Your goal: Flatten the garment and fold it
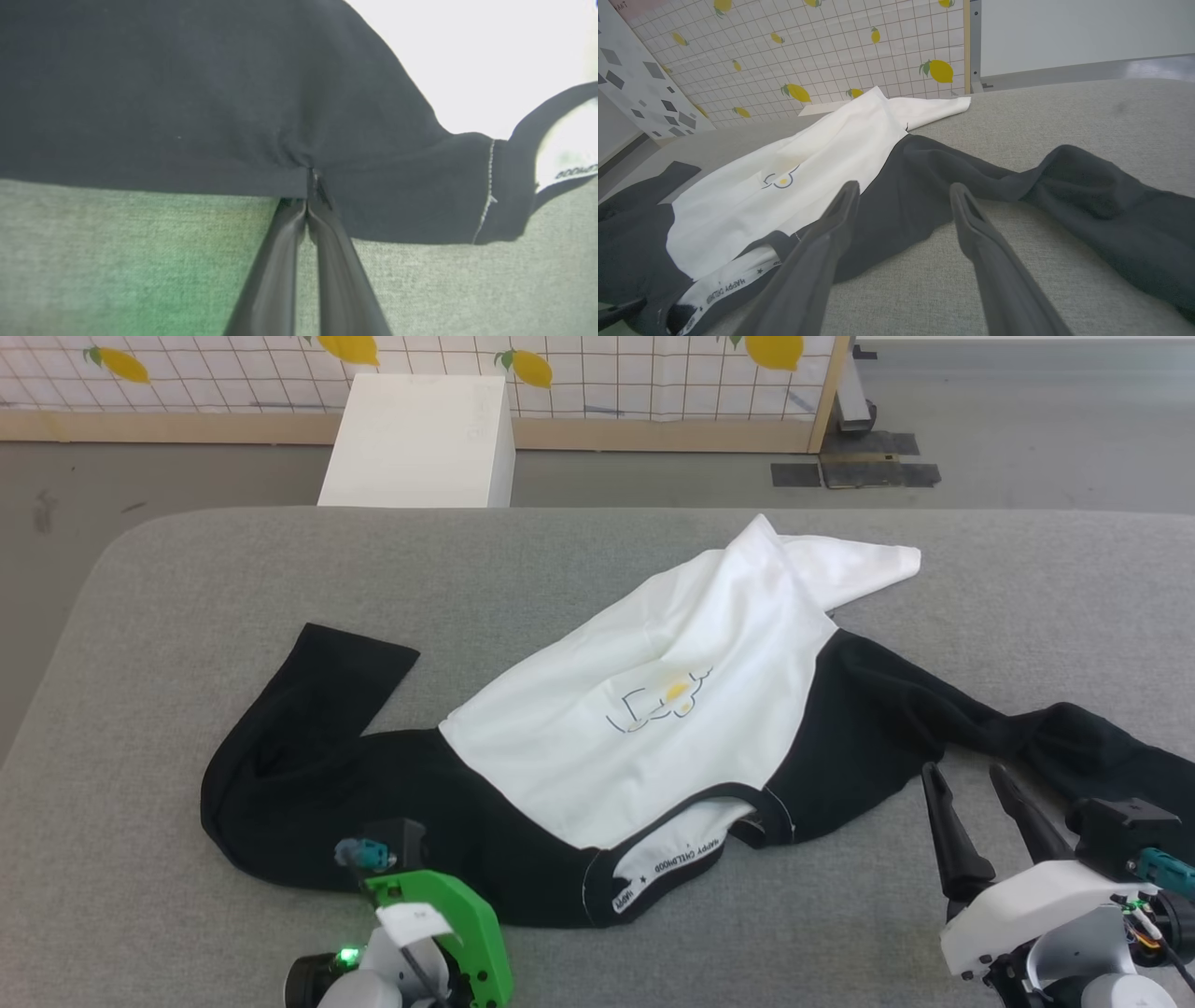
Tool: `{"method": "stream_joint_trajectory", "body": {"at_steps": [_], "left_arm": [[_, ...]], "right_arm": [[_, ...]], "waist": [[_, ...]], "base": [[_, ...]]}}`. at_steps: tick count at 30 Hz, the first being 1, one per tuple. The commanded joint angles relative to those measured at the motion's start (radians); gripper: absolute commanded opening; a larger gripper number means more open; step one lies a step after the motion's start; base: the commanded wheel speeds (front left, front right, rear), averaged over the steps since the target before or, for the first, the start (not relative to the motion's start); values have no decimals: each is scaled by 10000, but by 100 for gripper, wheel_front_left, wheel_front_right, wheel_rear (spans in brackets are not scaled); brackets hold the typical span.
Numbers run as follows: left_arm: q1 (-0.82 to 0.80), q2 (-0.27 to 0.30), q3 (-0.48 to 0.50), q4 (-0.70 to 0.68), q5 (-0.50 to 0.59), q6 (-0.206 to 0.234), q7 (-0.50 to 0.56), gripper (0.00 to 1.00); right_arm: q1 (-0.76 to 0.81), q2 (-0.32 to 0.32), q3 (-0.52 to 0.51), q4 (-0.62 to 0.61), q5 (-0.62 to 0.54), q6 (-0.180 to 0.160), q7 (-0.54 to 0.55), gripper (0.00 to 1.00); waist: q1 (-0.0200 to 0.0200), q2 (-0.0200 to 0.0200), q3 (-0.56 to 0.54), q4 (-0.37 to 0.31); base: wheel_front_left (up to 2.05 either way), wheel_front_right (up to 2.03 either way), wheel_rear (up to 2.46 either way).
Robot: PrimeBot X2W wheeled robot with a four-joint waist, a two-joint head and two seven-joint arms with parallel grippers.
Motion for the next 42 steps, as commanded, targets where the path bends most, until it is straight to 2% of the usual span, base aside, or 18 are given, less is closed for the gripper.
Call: {"method": "stream_joint_trajectory", "body": {"at_steps": [1, 7, 12, 23, 31, 32, 33, 34, 35, 42], "left_arm": [[265, -36, 64, 157, -106, 75, -256, 0], [474, 150, 825, -395, -355, 367, -1206, 0], [893, 375, 1155, -918, -506, 501, -1318, 0], [923, 306, 890, -1381, -617, 418, -1257, 0], [695, 269, 737, -1401, -643, 342, -1333, 0], [690, 268, 734, -1391, -653, 338, -1342, 0], [690, 272, 729, -1376, -662, 334, -1349, 0], [692, 275, 727, -1365, -671, 333, -1351, 0], [695, 281, 727, -1356, -680, 334, -1358, 0], [732, 338, 746, -1537, -770, 183, -1622, 0]], "right_arm": [[-62, 18, -27, -37, 82, -15, -22, 100], [-113, 18, -133, 75, 69, -15, 43, 100], [-465, 18, -646, 635, -36, -15, 473, 100], [-2099, 18, -720, 3155, -411, -15, 2955, 100], [-2619, 18, -531, 4075, -1010, -15, 4362, 100], [-2607, 18, -503, 4108, -964, -15, 4520, 85], [-2581, 18, -471, 4119, -893, -15, 4680, 46], [-2551, 18, -447, 4107, -885, -15, 4779, 20], [-2511, 18, -404, 4067, -868, -15, 4866, 0], [-2145, 18, -491, 3200, -172, -15, 4542, 0]], "waist": [[0, 74, 2, 31], [0, 74, -14, 156], [0, 74, -4, 301], [0, 74, 385, 751], [0, 74, 685, 920], [0, 74, 694, 926], [0, 74, 696, 925], [0, 74, 692, 920], [0, 74, 686, 911], [0, 74, 446, 763]], "base": [[0, 0, 0], [0, 0, 0], [0, 0, 0], [0, 0, 0], [0, 0, 0], [0, 0, 0], [0, 0, 0], [0, 0, 0], [0, 0, 0], [0, 0, 0]]}}
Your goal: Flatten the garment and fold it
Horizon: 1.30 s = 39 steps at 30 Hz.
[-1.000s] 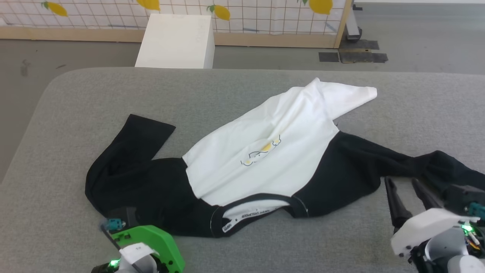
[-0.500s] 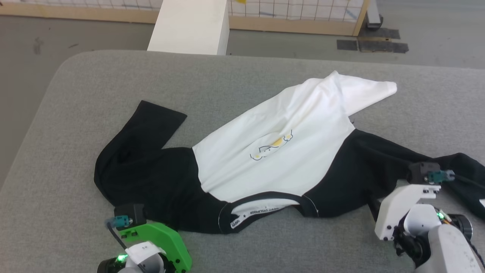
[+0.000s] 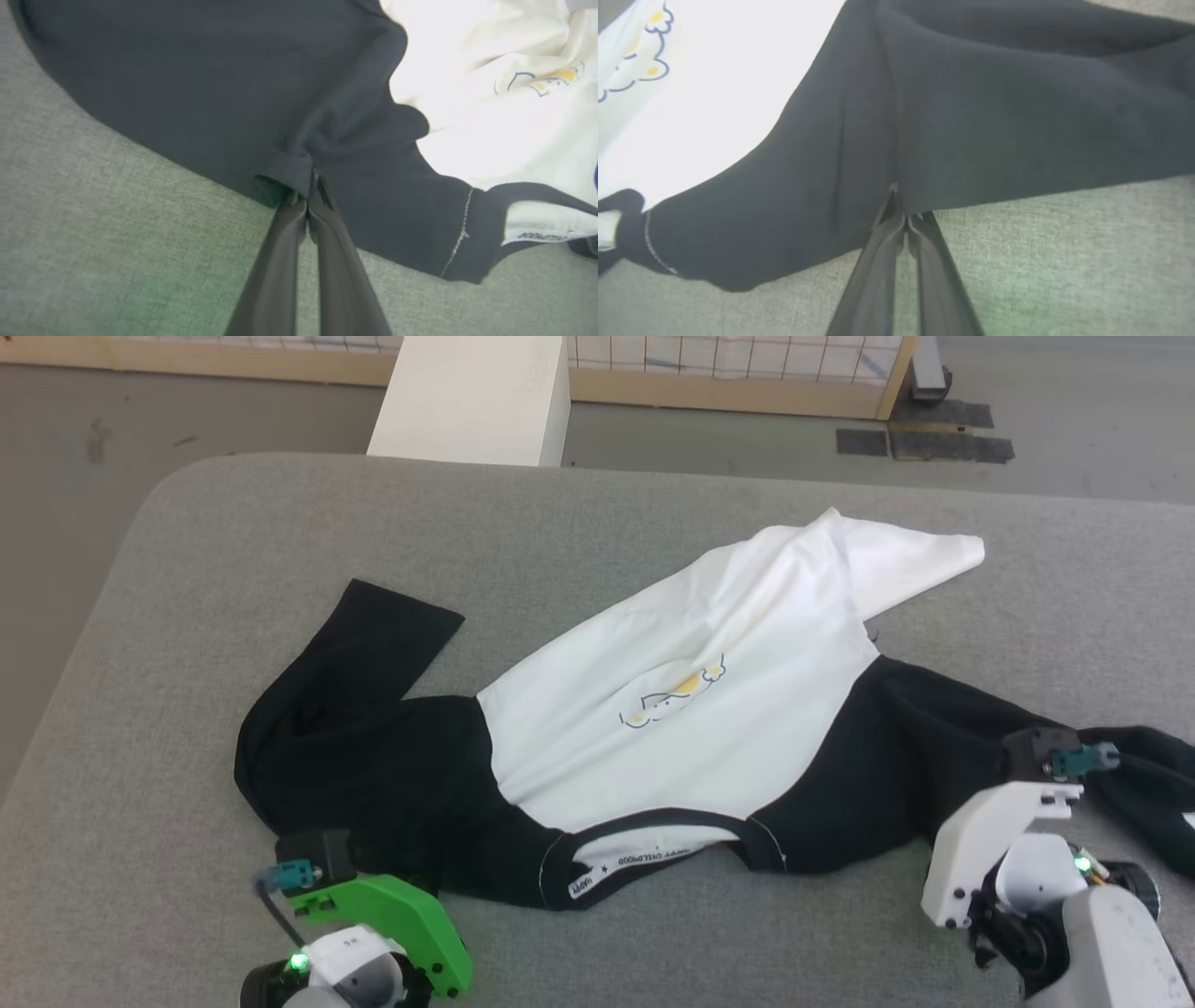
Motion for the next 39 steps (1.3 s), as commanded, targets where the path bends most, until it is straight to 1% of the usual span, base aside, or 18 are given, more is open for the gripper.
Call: {"method": "stream_joint_trajectory", "body": {"at_steps": [1, 2, 3, 4, 5, 9, 11, 13, 16, 19, 21, 23, 26, 28, 31, 36, 39], "left_arm": [[-35, 40, 67, -155, -104, -93, -142, 0], [-22, 14, 112, -324, -237, -182, -232, 0], [-13, -22, 219, -732, -517, -384, -391, 0], [-22, -47, 279, -969, -713, -507, -440, 0], [-121, -100, 429, -1968, -1375, -917, -412, 0], [-603, 89, 518, -3270, -2031, -1339, 122, 0], [-1046, 135, 552, -3821, -2474, -1437, 578, 0], [-1676, 226, 633, -4203, -2878, -1437, 1084, 0], [-2865, 383, 791, -4407, -3287, -1268, 1780, 0], [-4448, 438, 1086, -4219, -3624, -896, 2294, 0], [-5381, 460, 1240, -3972, -3710, -654, 2485, 0], [-6555, 509, 1385, -3517, -3687, -398, 2607, 0], [-8067, 645, 1538, -2705, -3456, -107, 2589, 0], [-9086, 739, 1636, -2067, -3276, 22, 2452, 0], [-10556, 959, 1687, -1152, -2828, 101, 2059, 0], [-12617, 1155, 1814, 50, -2233, 173, 1103, 0], [-13572, 1158, 1982, 532, -2122, 90, 419, 0]], "right_arm": [[319, 43, 24, -191, 250, -13, -111, 0], [430, 43, 8, -493, 421, -13, -200, 0], [642, 43, 28, -1152, 731, -13, -255, 0], [726, 43, 16, -1503, 804, -13, -267, 0], [972, 43, -120, -2868, 751, -13, -45, 0], [886, 43, -220, -4678, 260, -13, 666, 0], [606, 43, -160, -5425, -75, -13, 1159, 0], [118, -29, -17, -5997, -466, -13, 1689, 0], [-931, -484, 250, -6346, -609, -13, 2327, 0], [-2425, -1130, 509, -6106, -592, -13, 2780, 0], [-3357, -1420, 658, -5793, -585, -13, 2947, 0], [-4608, -1709, 791, -5241, -657, -13, 2986, 0], [-6270, -1958, 991, -4324, -827, -13, 2866, 0], [-7361, -1998, 1084, -3657, -1019, -13, 2672, 0], [-8909, -1984, 1152, -2682, -1472, -13, 2155, 0], [-10967, -1818, 1120, -1438, -2240, -13, 834, 0], [-11876, -1666, 1017, -955, -2664, -13, -53, 0]], "waist": [[0, 74, -144, -74], [0, 74, -206, -107], [0, 74, -317, -187], [0, 74, -360, -224], [0, 74, -489, -350], [0, 74, -532, -504], [0, 74, -508, -576], [0, 74, -410, -643], [0, 74, -192, -758], [0, 74, 230, -919], [0, 74, 569, -1039], [0, 74, 1022, -1166], [0, 74, 1705, -1342], [0, 74, 2177, -1454], [0, 74, 2873, -1598], [0, 74, 3806, -1715], [0, 74, 4179, -1759]], "base": [[0, 0, 0], [0, 0, 0], [0, 0, 0], [0, 0, 0], [0, 0, 0], [0, 0, 0], [0, 0, 0], [0, 0, 0], [0, 0, 0], [0, 0, 0], [0, 0, 0], [0, 0, 0], [0, 0, 0], [0, 0, 0], [0, 0, 0], [0, 0, 0], [0, 0, 0]]}}
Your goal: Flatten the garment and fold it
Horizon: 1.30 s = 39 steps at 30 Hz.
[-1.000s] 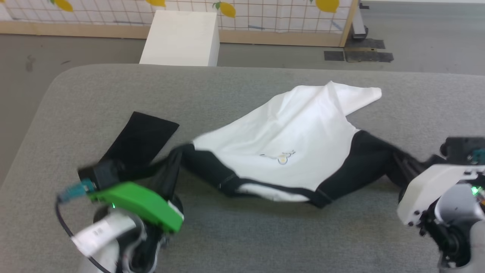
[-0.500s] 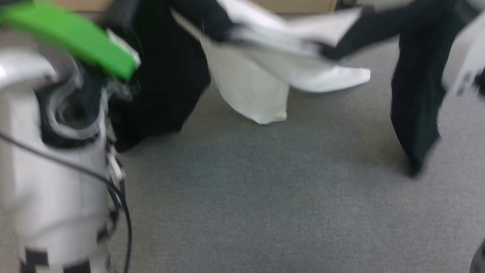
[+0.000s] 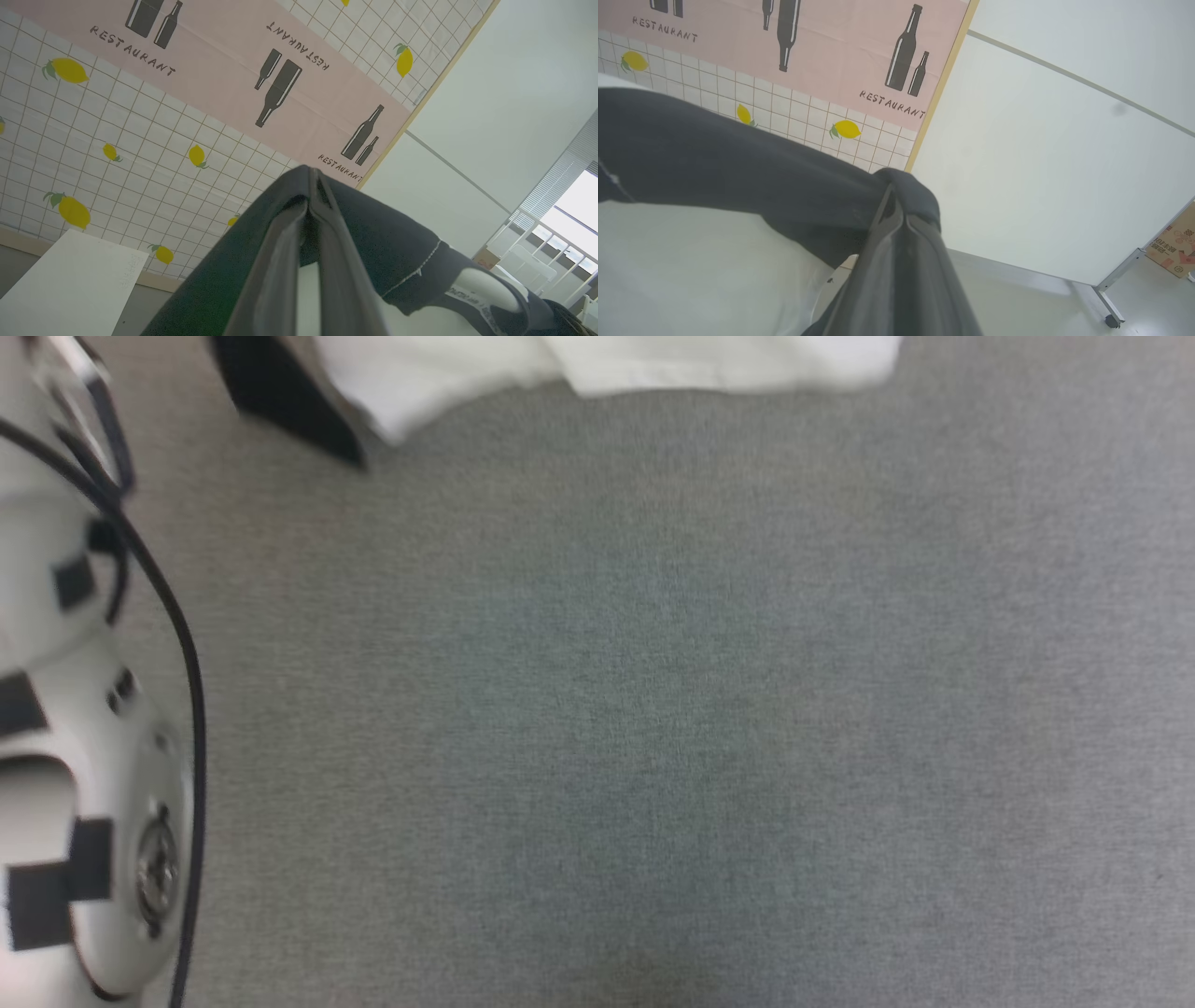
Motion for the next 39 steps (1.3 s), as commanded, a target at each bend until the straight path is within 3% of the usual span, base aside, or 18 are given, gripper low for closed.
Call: {"method": "stream_joint_trajectory", "body": {"at_steps": [1, 7, 12, 14, 23, 31, 39], "left_arm": [[-464, 132, 118, 123, 102, -77, -357, 0], [-1745, 182, 302, 675, 181, -671, -1689, 0], [-1627, 256, 210, 1493, 178, -1104, -1991, 0], [-570, 479, -143, 2122, 429, -1464, -1920, 0], [3124, 1267, -1048, 2279, 1401, -1831, -1852, 0], [7589, 1127, -1387, 859, 1091, -1634, -1211, 0], [11742, 895, -1767, -1084, 364, -1168, 153, 0]], "right_arm": [[-398, 40, -138, 201, -223, -19, -425, 0], [-1588, 248, -668, 1020, -896, -19, -2296, 0], [-1595, 260, -631, 2003, -899, -19, -3387, 0], [-814, 244, -363, 2854, -490, -19, -3828, 0], [2105, -54, 674, 3640, 1331, -19, -4272, 0], [6082, -259, 734, 1993, 2474, -19, -3035, 0], [10662, 411, -855, -1326, 2205, -19, -718, 0]], "waist": [[-2, 74, 1043, -324], [-2, 74, 1486, -287], [-2, 74, 1518, -160], [-2, 74, 1302, -41], [-2, 74, 129, 114], [-2, 74, -1365, 301], [-2, 74, -2448, 351]], "base": [[0, 0, 0], [0, 0, 0], [0, 0, 0], [0, 0, 0], [0, 0, 0], [0, 0, 0], [0, 0, 0]]}}
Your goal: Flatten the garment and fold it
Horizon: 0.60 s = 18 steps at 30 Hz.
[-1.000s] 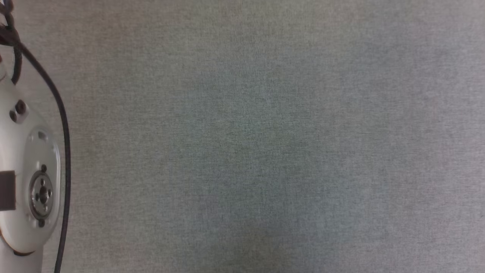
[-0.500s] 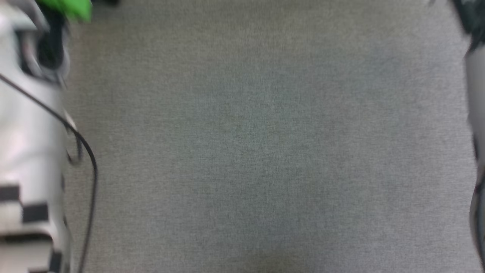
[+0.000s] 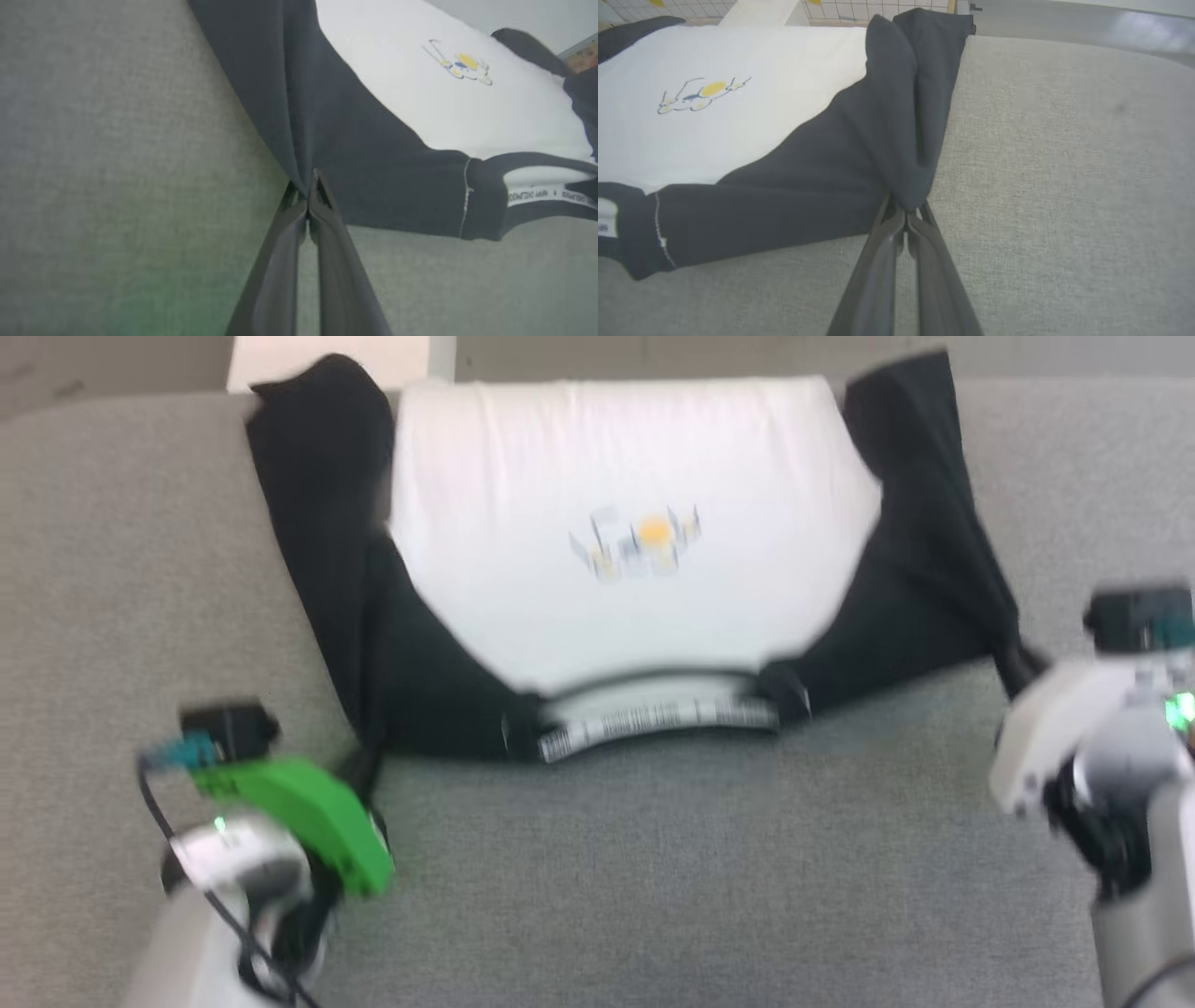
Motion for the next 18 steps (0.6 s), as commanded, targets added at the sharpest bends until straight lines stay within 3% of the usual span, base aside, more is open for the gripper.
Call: {"method": "stream_joint_trajectory", "body": {"at_steps": [1, 9, 18], "left_arm": [[681, 116, -30, -229, -41, 234, 217, 0], [2864, -38, -61, -970, -482, 823, 759, 0], [4410, 56, -157, -1319, -626, 1390, 1352, 0]], "right_arm": [[695, 151, -377, -523, -161, -25, 304, 0], [3350, 1134, -1481, -2155, -393, -25, 1463, 0], [4698, 1245, -2057, -2018, 234, -25, 1866, 0]], "waist": [[1, 74, -719, 98], [1, 74, -1310, 145], [1, 74, -1770, 245]], "base": [[0, 0, 0], [0, 0, 0], [0, 0, 0]]}}
